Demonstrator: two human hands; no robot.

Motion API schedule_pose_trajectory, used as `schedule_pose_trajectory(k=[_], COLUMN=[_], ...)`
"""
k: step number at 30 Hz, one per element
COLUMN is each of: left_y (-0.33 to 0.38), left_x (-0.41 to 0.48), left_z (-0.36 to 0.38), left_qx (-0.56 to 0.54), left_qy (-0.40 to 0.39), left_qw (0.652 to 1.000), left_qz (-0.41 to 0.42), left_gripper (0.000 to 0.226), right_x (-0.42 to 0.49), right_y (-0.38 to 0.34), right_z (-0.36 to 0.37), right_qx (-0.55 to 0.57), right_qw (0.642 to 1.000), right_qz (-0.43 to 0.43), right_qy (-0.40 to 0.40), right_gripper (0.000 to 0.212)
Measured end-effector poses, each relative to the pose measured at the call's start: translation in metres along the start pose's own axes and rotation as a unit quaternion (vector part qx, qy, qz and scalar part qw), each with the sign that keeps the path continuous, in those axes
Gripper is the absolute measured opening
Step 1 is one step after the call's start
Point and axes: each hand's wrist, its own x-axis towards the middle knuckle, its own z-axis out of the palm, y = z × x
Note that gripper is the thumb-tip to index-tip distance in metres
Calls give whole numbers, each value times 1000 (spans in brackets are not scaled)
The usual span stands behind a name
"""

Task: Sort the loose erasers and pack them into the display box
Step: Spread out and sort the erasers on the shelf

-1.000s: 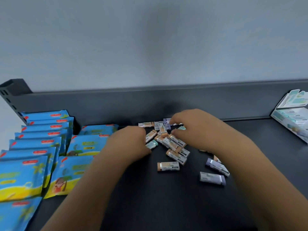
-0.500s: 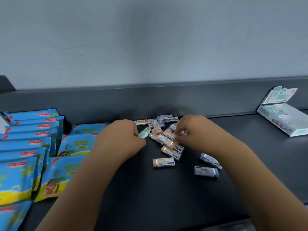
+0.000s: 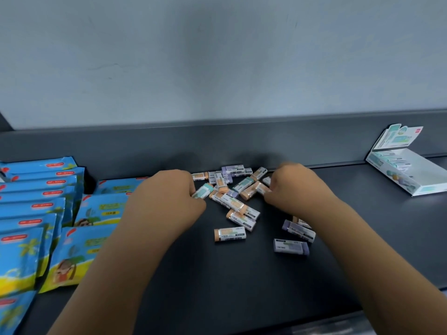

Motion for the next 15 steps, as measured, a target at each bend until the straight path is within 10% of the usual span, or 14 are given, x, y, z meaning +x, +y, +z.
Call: schedule_pose_trajectory(k=[15], left_y=[-1], left_x=[8], left_z=[12], left_qx=[2], left_qy=[-39], left_qw=[999], left_qz=[7], left_gripper=[6], right_x=[-1], right_y=[62], right_z=[-25], right_qx=[39], right_qw=[997], right_qz=[62], right_qy=[-34], right_gripper=[16])
